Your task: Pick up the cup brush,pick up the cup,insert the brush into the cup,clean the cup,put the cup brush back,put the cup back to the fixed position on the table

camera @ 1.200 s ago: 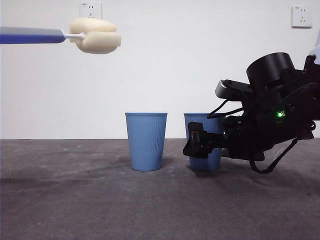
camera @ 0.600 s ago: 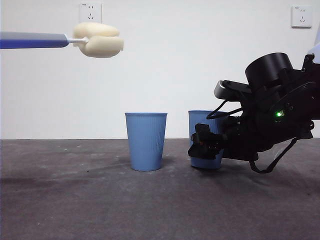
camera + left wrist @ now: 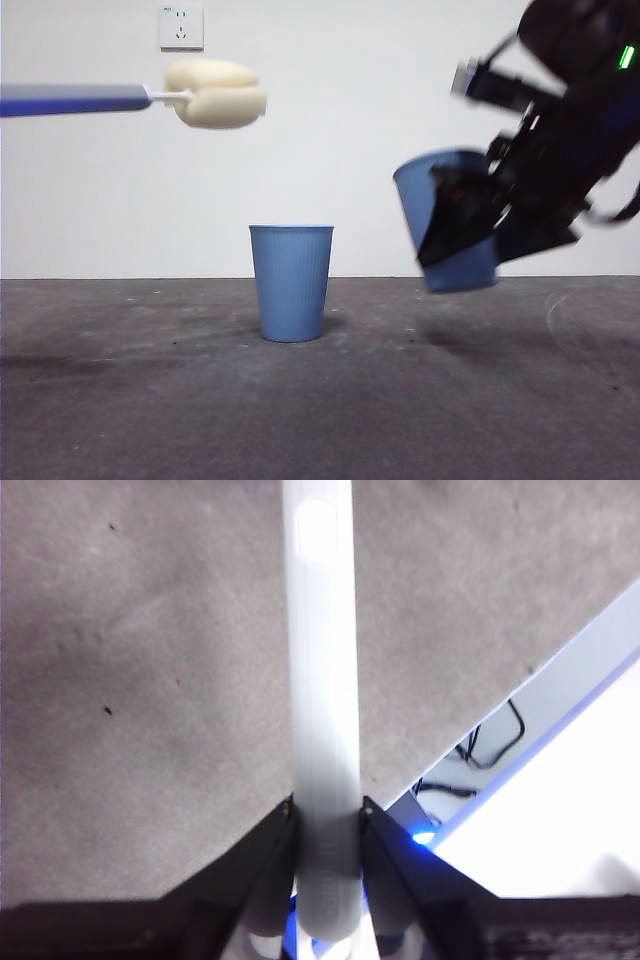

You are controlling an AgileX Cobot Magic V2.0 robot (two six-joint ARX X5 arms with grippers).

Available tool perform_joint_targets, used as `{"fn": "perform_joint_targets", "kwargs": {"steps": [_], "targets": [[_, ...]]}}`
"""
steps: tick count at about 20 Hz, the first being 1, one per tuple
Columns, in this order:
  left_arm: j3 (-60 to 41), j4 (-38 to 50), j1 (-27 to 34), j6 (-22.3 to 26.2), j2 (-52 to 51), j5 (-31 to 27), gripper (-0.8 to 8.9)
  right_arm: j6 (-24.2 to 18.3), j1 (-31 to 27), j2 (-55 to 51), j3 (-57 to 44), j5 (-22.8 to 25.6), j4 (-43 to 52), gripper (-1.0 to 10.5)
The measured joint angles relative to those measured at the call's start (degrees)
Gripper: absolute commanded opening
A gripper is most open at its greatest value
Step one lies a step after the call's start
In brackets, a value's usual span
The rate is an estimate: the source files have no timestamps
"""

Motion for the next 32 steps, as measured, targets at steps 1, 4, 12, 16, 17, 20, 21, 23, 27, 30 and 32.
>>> {"fn": "perform_joint_targets", "kwargs": {"steps": [1,4,12,16,17,20,21,23,27,30,32], "targets": [[0.0,0.0,0.0,0.5,0.7,0.0,-0.09,-1.8,0.2,-2.5,1.2,0.0,-6.7,-0.2],[0.0,0.0,-0.7,1.6,2.7,-0.2,-0.09,-7.1,1.5,-7.1,4.5,0.7,-26.9,-0.2],[0.0,-2.8,-14.6,6.2,6.9,-12.9,-0.09,-13.6,9.5,-7.1,9.4,12.4,-48.5,-0.2],[0.0,-2.6,-22.9,9.8,8.7,-16.2,-0.09,-17.2,14.6,-6.8,10.0,19.5,-50.3,-0.2],[0.0,-2.6,-24.5,10.7,9.1,-16.8,-0.09,-18.1,15.9,-6.5,10.1,21.5,-50.9,-0.2],[0.0,-1.5,-27.7,11.8,10.1,-18.9,-0.09,-20.1,19.8,-4.1,10.2,26.6,-53.2,-0.2],[0.0,-1.4,-28.2,11.9,10.4,-18.9,-0.09,-20.7,21.1,-3.2,10.2,28.1,-53.7,-0.2],[0.0,-1.4,-28.8,12.1,11.1,-19.0,-0.09,-21.5,23.3,-1.4,10.2,30.0,-53.9,-0.2],[0.0,-1.4,-30.1,12.3,12.7,-19.3,-0.09,-22.3,25.6,1.9,12.3,32.9,-54.7,-0.2],[0.0,-1.3,-31.3,12.5,13.7,-19.5,-0.09,-23.7,26.3,3.2,16.3,33.9,-54.9,-0.2],[0.0,-1.3,-31.5,12.5,14.0,-19.9,-0.09,-24.8,27.4,4.3,18.4,34.1,-55.6,-0.2]]}}
